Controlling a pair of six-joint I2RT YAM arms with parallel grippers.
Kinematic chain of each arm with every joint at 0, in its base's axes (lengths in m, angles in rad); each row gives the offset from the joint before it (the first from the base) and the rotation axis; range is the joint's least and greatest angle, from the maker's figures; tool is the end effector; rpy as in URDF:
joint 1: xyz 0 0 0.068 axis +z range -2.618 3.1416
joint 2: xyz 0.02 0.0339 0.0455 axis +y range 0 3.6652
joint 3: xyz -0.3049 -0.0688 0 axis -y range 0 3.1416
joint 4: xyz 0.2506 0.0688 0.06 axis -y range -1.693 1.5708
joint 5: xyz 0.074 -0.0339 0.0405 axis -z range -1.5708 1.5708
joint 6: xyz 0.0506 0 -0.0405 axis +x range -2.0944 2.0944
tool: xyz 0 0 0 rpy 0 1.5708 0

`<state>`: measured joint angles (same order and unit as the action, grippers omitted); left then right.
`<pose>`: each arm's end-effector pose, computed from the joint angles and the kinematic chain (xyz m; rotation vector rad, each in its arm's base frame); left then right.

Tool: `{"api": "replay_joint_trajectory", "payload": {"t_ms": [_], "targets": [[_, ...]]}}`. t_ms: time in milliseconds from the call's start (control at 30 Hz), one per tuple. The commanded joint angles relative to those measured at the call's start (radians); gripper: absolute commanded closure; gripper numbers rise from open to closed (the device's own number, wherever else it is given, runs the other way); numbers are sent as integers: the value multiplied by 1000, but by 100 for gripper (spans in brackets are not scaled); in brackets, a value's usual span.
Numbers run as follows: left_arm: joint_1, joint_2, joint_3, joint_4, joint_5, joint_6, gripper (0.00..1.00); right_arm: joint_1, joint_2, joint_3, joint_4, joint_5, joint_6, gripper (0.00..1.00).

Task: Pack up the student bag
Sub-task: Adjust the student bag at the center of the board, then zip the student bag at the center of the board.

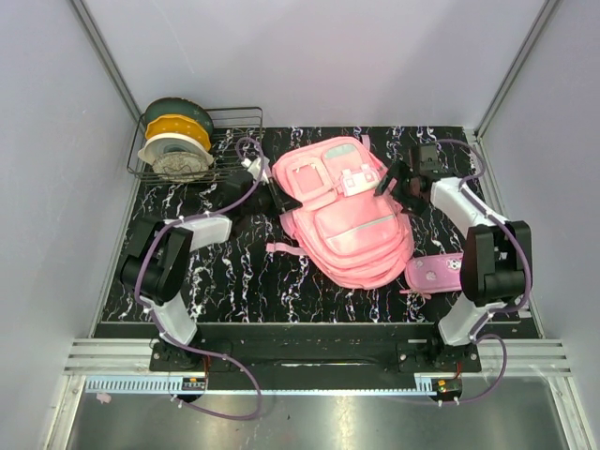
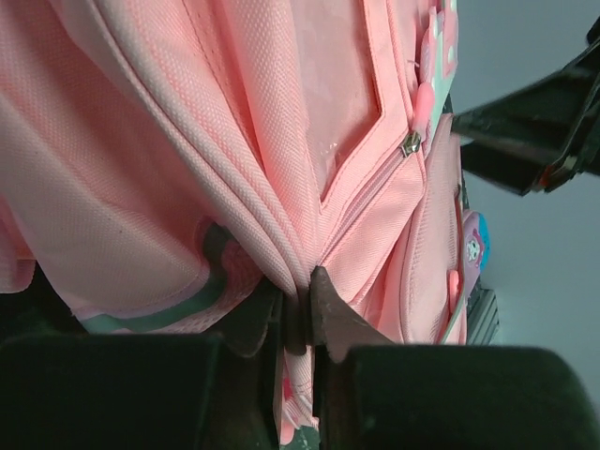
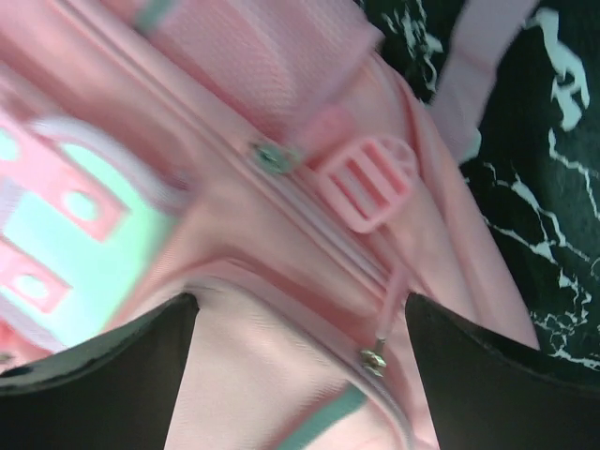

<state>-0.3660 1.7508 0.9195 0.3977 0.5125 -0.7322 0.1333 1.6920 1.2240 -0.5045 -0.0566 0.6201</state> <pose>0.3599 -0.1645 0.2191 -0.0372 2.1584 -1.1859 0.3740 0.0530 0.2538 0.6004 2.5114 0.3609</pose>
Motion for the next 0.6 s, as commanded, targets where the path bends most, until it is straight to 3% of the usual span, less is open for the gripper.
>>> {"api": "replay_joint_trajectory", "payload": {"t_ms": [0, 67, 167, 333, 500, 567], "targets": [[-85, -14, -71, 126, 37, -136, 100, -17, -44, 114, 57, 44, -72, 0], [-83, -8, -77, 145, 6, -174, 100, -17, -165, 56, 75, 52, -51, 0], [-91, -1, -59, 171, -17, -213, 100, -3, -349, -83, 135, -61, 31, 5], [-91, -40, -9, 133, -29, -230, 100, 176, -612, -294, 149, -97, 186, 14], [-82, -128, 2, 60, -133, -260, 100, 314, -704, -389, 187, -193, 242, 39], [-76, -158, 31, 24, -167, -266, 100, 425, -698, -388, 152, -154, 266, 41]]}}
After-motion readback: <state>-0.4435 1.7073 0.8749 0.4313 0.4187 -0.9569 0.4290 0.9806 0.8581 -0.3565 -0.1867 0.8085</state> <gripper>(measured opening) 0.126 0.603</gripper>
